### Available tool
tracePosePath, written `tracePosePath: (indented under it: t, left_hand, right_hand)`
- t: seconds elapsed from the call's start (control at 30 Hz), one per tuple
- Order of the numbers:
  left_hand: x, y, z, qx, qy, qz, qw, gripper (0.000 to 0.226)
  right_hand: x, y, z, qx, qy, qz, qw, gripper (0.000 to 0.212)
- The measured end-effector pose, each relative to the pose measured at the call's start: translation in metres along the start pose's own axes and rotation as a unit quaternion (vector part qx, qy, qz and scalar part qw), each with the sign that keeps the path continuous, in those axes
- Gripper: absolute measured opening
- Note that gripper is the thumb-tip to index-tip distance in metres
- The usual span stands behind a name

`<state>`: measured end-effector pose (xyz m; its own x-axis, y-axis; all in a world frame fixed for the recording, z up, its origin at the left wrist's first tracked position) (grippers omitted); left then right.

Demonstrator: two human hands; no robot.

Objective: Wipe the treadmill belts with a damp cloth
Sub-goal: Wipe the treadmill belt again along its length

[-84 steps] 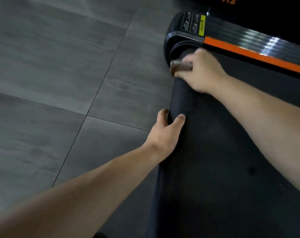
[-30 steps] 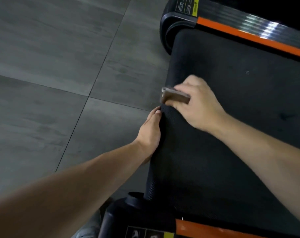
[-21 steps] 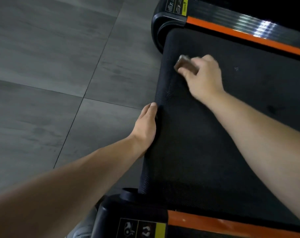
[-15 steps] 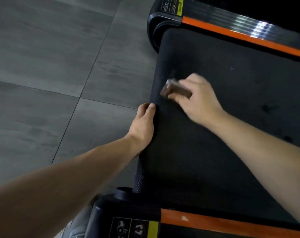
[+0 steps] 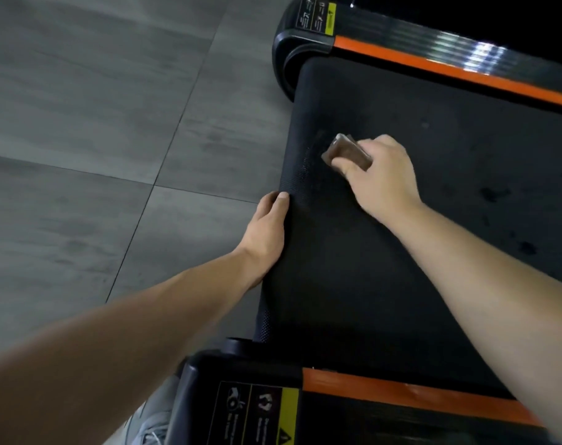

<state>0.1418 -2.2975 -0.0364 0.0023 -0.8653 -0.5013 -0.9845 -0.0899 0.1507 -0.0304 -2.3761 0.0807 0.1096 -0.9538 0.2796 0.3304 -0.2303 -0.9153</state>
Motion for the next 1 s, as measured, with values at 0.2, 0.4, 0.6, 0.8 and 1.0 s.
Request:
tracePosePath:
  t: [0.2,0.4,0.6,0.8,1.0]
  left_hand:
    - [-0.010,-0.003,0.015,-0.001,-0.001,0.034,0.999,0.060]
    - [-0.013,-0.006,0.032,-0.051,-0.020,0.045,0.997,0.077]
    - [-0.008,-0.005,0.031,-0.047,-0.015,0.053,0.997,0.057]
    - [-0.009,-0.004,0.031,-0.076,-0.016,0.059,0.995,0.073]
    - [-0.008,-0.002,0.030,-0.081,-0.020,0.062,0.995,0.057]
  right_hand:
    - [-0.111,-0.004,0.065,0.101,-0.158,0.119,0.975,0.041]
    - [-0.044,-0.001,0.023,0.026,-0.052,0.022,0.998,0.040]
    - [-0.131,-0.008,0.061,0.118,-0.167,0.150,0.967,0.038]
    - [-0.075,-0.002,0.050,0.065,-0.121,0.057,0.989,0.044]
    - [-0.152,-0.010,0.074,0.142,-0.205,0.167,0.954,0.033]
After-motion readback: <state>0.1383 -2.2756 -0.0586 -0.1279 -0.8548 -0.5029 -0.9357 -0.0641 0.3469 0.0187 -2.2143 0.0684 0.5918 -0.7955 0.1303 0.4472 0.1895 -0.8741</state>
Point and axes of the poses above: each hand's wrist, its own x-axis towards the middle knuckle, its own y-axis out of the palm, z = x × y, the point moved 8 cm from there along x, towards the middle knuckle, and after that the axes turned 5 degrees about -x, right-handed, at the moved point
